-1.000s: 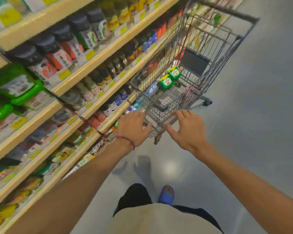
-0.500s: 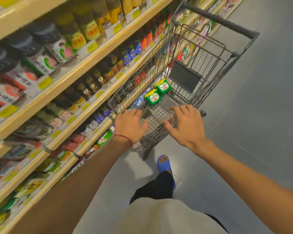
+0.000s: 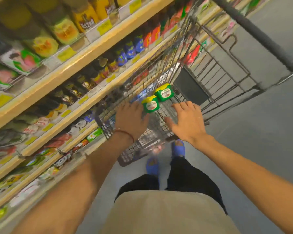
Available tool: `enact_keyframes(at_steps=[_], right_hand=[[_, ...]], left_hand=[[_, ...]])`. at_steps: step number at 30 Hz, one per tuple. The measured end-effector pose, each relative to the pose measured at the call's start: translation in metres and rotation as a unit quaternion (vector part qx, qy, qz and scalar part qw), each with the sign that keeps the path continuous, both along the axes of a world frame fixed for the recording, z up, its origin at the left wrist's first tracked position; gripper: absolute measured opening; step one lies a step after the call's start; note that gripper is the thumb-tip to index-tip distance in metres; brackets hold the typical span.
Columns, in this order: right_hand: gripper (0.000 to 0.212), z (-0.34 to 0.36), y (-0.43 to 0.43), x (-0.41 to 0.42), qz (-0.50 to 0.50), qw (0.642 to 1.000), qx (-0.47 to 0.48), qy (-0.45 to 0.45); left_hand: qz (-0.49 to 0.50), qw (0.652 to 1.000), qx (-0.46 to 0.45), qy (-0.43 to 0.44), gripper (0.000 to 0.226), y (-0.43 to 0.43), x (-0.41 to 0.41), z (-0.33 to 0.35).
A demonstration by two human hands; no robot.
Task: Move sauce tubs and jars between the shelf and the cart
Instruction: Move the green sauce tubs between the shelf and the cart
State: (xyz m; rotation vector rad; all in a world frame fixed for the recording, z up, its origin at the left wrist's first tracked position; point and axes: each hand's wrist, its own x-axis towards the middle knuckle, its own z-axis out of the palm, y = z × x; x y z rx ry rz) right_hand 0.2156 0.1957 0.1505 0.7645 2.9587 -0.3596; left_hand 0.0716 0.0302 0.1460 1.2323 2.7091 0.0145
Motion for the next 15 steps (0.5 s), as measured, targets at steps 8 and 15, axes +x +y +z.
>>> enact_keyframes(at_steps=[8,15], right_hand=[[0.057,-0.034,0.085,-0.06,0.054,0.992,-0.111,-0.021],[0.061,-0.092,0.145,-0.092,0.07,0.988,-0.12,-0.071]], left_hand=[[0.151,0.988,-0.017,-0.012,0.04,0.067,-0.014,-0.029],[0.242,0.967,-0.031,-0.076,0.048,0.112,-0.011,-0.083]])
